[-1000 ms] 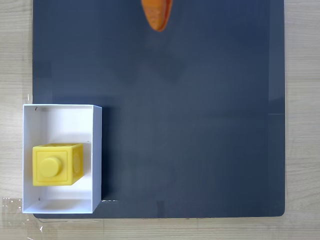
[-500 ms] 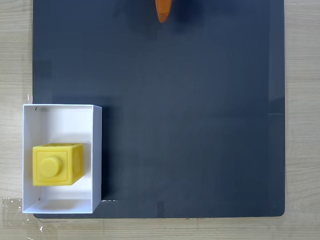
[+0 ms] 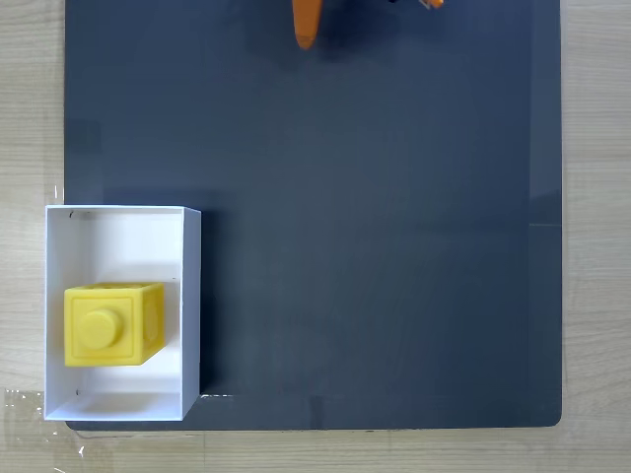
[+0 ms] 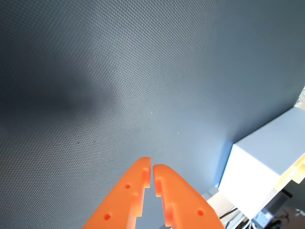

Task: Grasp a yellow block and put it in the box

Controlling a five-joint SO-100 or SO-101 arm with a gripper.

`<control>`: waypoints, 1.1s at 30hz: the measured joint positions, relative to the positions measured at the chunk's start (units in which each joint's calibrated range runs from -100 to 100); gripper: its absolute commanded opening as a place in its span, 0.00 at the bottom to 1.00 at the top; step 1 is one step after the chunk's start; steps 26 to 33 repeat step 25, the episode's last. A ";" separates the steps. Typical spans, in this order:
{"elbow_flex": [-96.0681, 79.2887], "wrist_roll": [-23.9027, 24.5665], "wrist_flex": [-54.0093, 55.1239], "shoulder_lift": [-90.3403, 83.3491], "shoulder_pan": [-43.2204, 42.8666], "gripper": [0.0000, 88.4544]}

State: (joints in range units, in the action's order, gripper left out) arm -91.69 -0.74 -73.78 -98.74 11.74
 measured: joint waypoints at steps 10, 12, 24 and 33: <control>0.00 0.00 0.00 0.00 0.09 0.01; 0.00 0.00 0.00 0.00 0.09 0.01; 0.00 0.00 0.00 0.00 0.09 0.01; 0.00 0.00 0.00 0.00 0.09 0.01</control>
